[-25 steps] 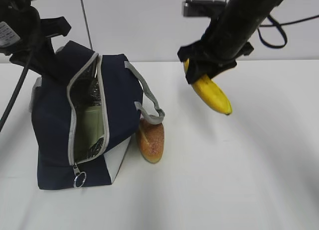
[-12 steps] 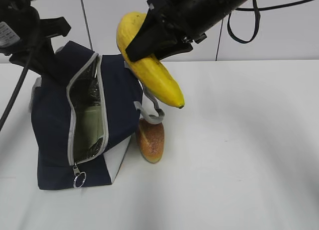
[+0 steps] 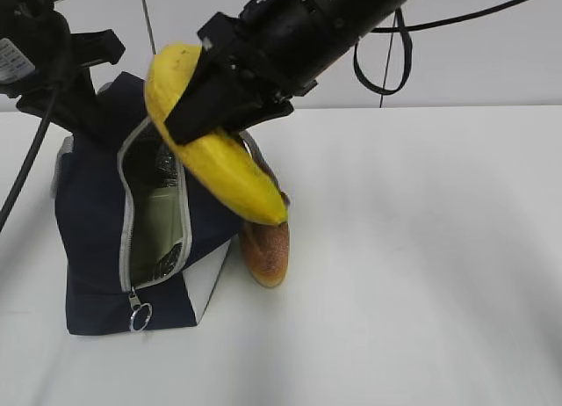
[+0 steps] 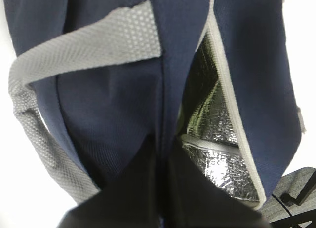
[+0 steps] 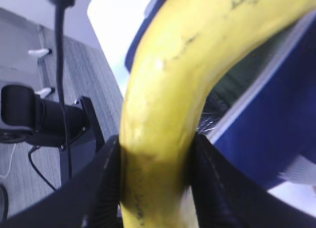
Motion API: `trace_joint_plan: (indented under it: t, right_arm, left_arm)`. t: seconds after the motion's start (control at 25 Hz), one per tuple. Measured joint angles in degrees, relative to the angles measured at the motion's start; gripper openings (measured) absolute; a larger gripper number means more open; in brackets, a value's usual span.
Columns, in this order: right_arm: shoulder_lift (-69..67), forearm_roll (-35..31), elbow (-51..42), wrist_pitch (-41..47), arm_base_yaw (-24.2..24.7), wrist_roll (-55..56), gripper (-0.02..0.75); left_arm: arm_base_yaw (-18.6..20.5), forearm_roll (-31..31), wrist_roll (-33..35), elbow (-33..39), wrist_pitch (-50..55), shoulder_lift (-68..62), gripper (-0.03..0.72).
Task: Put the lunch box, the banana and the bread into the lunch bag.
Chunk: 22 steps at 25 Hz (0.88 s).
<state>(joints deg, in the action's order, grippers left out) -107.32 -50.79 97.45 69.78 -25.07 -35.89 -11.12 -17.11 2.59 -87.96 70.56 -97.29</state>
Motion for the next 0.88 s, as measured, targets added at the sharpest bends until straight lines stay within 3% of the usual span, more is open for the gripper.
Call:
trace_joint_plan:
  t: [0.24, 0.48, 0.88]
  right_arm:
    - [0.00, 3.09, -0.13, 0.03, -4.32, 0.66, 0.311]
    - [-1.58, 3.72, -1.69, 0.12, -4.59, 1.93, 0.311]
    - [-8.81, -3.75, -1.60, 0.01, -4.59, 4.35, 0.311]
  left_arm:
    - [0.00, 0.00, 0.00, 0.00, 0.00, 0.00, -0.002]
    - [0.00, 0.00, 0.00, 0.00, 0.00, 0.00, -0.002]
    - [0.00, 0.05, 0.00, 0.00, 0.04, 0.00, -0.002]
